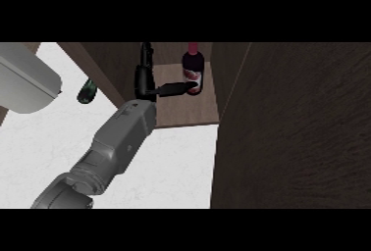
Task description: Pick up the wine, place it into the cabinet and close the cabinet
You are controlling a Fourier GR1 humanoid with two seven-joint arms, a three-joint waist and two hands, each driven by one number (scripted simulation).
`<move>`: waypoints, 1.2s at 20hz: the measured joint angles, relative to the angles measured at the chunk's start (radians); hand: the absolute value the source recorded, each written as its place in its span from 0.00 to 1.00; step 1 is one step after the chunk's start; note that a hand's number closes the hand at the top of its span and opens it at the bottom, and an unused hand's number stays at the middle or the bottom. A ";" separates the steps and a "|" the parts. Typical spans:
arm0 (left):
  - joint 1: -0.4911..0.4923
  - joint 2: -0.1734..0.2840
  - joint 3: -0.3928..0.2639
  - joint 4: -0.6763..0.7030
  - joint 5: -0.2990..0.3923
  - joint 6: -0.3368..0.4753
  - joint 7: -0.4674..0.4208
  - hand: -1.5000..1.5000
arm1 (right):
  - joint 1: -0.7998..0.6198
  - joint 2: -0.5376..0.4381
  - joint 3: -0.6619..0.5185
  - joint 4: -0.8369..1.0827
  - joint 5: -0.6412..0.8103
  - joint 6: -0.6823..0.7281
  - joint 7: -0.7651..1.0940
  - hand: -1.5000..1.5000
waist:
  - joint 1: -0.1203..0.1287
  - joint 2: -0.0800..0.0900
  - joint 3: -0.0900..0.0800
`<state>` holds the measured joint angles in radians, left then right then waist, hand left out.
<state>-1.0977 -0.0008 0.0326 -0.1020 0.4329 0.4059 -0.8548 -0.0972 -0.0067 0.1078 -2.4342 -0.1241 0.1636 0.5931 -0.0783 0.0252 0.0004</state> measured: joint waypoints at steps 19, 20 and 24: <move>0.029 -0.001 -0.051 -0.039 0.075 -0.145 -0.004 0.00 | 0.004 0.000 0.032 -0.007 0.011 -0.023 0.012 0.00 | 0.000 -0.010 -0.003; 0.035 -0.001 -0.060 -0.047 0.083 -0.152 -0.010 0.00 | 0.004 -0.003 0.025 -0.007 0.009 -0.021 0.013 0.00 | 0.000 -0.011 -0.002; 0.075 -0.001 -0.120 -0.097 0.130 -0.160 -0.009 0.00 | 0.010 -0.003 0.033 -0.006 0.012 -0.026 0.014 0.00 | 0.001 -0.018 -0.001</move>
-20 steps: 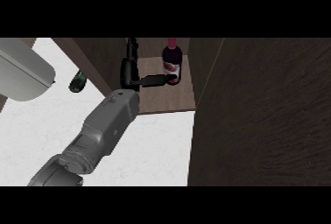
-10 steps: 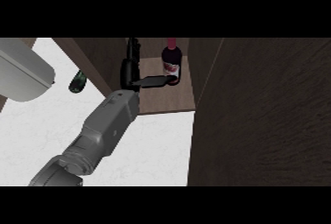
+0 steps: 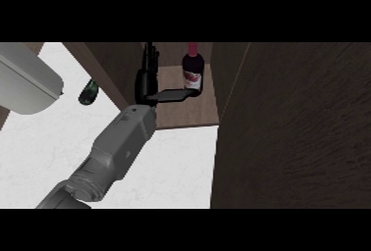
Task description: Pick up the wine, place it into the cabinet and close the cabinet
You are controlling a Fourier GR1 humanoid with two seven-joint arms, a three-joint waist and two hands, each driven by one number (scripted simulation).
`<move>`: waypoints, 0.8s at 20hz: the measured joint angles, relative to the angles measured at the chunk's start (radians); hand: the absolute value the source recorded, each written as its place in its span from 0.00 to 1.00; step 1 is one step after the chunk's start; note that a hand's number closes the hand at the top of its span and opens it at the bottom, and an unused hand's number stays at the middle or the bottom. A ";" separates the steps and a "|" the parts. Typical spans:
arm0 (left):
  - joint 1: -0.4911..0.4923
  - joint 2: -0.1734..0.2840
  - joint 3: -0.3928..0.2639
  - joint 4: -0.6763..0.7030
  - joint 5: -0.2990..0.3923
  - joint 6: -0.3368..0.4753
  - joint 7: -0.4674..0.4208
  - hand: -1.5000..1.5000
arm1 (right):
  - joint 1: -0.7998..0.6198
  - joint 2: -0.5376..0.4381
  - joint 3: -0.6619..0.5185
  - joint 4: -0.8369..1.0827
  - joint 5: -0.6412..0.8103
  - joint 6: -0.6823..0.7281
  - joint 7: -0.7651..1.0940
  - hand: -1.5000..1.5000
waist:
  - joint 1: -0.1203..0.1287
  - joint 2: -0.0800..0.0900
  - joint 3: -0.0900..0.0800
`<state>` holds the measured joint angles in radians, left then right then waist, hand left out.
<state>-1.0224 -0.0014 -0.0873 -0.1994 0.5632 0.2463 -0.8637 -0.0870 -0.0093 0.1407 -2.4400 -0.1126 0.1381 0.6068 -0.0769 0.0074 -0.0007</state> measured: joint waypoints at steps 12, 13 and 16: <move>0.284 0.001 -0.349 -0.405 0.201 0.199 0.076 0.00 | 0.021 -0.004 -0.005 -0.013 0.015 -0.021 -0.002 0.00 | 0.048 -0.011 0.000; 0.320 0.001 -0.376 -0.438 0.202 0.214 0.069 0.00 | 0.026 -0.001 0.001 -0.015 0.017 -0.024 -0.002 0.00 | 0.053 -0.011 0.001; 0.393 0.001 -0.472 -0.592 0.211 0.317 0.094 0.00 | 0.014 -0.011 -0.012 -0.019 0.021 -0.035 0.018 0.00 | 0.063 -0.012 0.001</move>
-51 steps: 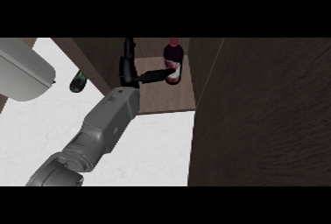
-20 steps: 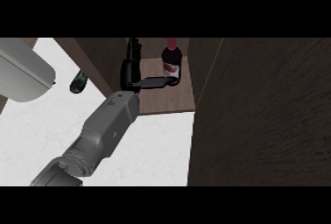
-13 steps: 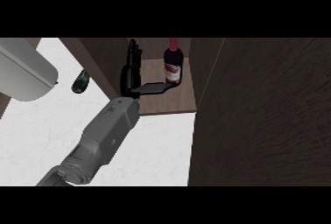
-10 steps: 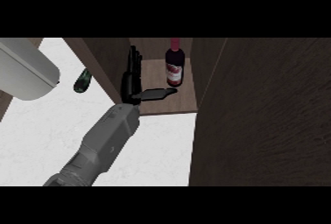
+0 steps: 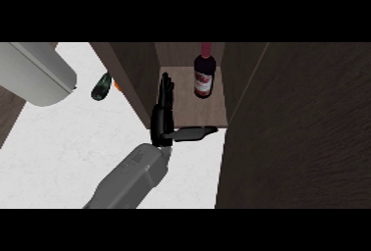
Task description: Pick up the wine, place it into the cabinet and close the cabinet
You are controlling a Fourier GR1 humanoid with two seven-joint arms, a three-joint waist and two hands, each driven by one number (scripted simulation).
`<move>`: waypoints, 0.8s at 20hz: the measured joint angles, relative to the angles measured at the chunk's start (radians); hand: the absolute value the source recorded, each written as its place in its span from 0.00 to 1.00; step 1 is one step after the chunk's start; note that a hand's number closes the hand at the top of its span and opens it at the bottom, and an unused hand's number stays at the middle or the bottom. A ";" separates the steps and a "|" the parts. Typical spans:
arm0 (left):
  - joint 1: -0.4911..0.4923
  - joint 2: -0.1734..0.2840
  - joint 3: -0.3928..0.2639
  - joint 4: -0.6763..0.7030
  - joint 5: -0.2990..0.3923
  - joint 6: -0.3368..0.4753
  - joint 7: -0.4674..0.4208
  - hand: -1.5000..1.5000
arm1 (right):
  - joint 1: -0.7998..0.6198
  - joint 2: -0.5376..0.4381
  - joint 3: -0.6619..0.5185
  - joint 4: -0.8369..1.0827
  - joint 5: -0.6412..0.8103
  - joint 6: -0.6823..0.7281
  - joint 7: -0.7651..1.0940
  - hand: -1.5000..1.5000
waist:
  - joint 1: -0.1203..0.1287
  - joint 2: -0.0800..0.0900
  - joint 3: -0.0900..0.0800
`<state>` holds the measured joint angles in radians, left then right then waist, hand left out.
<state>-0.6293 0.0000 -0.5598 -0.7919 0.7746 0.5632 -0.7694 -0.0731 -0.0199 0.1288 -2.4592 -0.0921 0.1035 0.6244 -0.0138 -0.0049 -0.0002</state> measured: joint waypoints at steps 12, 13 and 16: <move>0.317 0.039 -0.178 -0.512 -0.153 0.193 0.096 0.00 | 0.001 -0.017 -0.035 -0.004 0.000 0.002 -0.001 0.00 | 0.017 0.001 0.000; 0.334 0.044 -0.189 -0.551 -0.169 0.219 0.116 0.00 | -0.001 -0.017 -0.032 -0.007 0.001 -0.002 0.005 0.00 | 0.017 0.001 0.000; 0.385 0.068 -0.207 -0.647 -0.209 0.255 0.160 0.00 | -0.009 -0.025 -0.038 -0.012 0.000 0.001 0.014 0.00 | 0.016 0.001 0.001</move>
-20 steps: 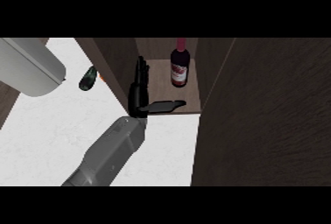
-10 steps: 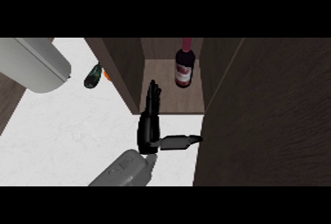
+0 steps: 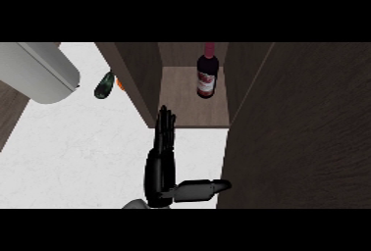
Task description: Pick up the wine, place it into the cabinet and close the cabinet
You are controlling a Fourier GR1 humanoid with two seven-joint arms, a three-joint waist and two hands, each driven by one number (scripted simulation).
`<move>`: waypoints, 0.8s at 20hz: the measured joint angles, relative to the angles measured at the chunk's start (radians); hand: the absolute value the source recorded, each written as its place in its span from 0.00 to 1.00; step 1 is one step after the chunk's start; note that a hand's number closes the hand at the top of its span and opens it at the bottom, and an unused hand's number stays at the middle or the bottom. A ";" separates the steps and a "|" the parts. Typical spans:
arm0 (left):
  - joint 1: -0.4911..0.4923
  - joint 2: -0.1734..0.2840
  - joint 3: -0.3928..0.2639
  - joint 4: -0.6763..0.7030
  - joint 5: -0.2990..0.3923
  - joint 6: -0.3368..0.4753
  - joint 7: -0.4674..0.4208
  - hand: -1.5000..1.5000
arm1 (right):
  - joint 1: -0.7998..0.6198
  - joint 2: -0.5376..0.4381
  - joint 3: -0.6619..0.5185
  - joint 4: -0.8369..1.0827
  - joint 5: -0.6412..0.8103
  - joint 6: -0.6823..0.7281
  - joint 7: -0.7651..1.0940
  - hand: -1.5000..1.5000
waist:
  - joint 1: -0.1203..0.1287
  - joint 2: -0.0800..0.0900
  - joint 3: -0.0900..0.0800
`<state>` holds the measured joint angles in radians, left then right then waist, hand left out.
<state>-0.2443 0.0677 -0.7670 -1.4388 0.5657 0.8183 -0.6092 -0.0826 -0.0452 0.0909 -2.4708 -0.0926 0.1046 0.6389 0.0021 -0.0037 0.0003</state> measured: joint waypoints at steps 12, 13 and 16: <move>0.244 0.187 -0.065 -0.357 -0.081 -0.026 0.050 0.00 | 0.043 -0.007 0.005 0.006 -0.032 0.062 0.004 1.00 | 0.000 0.001 0.000; 0.253 0.210 -0.058 -0.372 -0.075 -0.048 0.051 0.00 | 0.050 -0.010 0.010 0.007 -0.036 0.077 0.001 1.00 | -0.001 0.001 0.000; 0.299 0.279 -0.042 -0.435 -0.069 -0.094 0.056 0.00 | 0.055 -0.012 0.043 0.005 -0.043 0.092 0.028 1.00 | 0.000 0.001 0.000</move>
<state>0.0548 0.3466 -0.8086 -1.8742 0.4969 0.7240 -0.5529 -0.0271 -0.0571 0.1339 -2.4657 -0.1354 0.1970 0.6667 0.0017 -0.0029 0.0003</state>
